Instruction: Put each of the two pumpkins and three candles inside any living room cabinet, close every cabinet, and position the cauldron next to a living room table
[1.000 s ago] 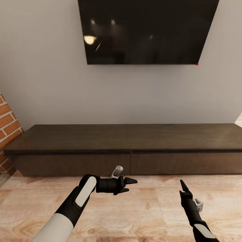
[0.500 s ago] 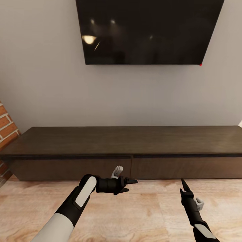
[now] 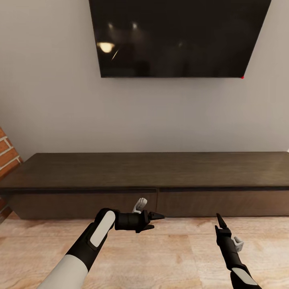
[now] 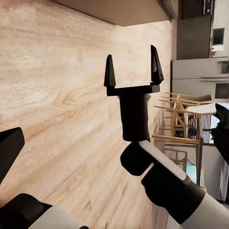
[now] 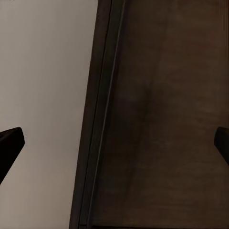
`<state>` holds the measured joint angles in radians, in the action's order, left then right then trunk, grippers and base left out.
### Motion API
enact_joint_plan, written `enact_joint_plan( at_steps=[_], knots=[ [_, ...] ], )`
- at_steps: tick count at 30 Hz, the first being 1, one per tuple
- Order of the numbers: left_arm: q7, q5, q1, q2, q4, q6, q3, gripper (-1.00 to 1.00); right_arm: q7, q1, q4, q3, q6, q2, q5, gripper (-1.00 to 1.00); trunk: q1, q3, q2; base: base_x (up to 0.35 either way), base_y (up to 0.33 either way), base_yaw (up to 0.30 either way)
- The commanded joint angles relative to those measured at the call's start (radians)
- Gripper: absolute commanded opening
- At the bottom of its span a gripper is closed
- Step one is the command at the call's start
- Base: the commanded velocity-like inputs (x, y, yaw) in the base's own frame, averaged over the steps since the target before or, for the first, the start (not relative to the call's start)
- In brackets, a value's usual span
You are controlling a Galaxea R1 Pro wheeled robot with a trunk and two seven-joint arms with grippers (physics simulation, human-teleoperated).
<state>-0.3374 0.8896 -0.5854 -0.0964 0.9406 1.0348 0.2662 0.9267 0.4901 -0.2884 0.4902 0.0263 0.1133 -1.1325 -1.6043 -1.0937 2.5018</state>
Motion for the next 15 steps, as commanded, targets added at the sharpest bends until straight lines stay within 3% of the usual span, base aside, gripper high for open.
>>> enact_joint_plan(
  at_steps=[1, 10, 15],
  knots=[
    [-0.009, -0.009, -0.001, 0.0, 0.0, 0.002, -0.001, 1.0, 0.004, 0.001, 0.002, -0.002, 0.002, 0.0, -0.009, 1.0, 0.0, -0.001, 0.0, 0.008, 0.0, 0.0],
    [-0.008, -0.009, -0.001, -0.008, 0.0, 0.002, -0.001, 1.0, 0.002, 0.0, 0.004, -0.001, -0.002, -0.007, -0.017, 1.0, 0.0, -0.001, 0.0, 0.019, 0.0, 0.0],
    [-0.008, -0.009, -0.001, -0.008, 0.0, 0.002, -0.001, 1.0, -0.031, 0.0, 0.009, 0.057, -0.009, -0.011, -0.024, 1.0, 0.0, -0.001, 0.0, 0.004, 0.0, 0.0]
  ],
)
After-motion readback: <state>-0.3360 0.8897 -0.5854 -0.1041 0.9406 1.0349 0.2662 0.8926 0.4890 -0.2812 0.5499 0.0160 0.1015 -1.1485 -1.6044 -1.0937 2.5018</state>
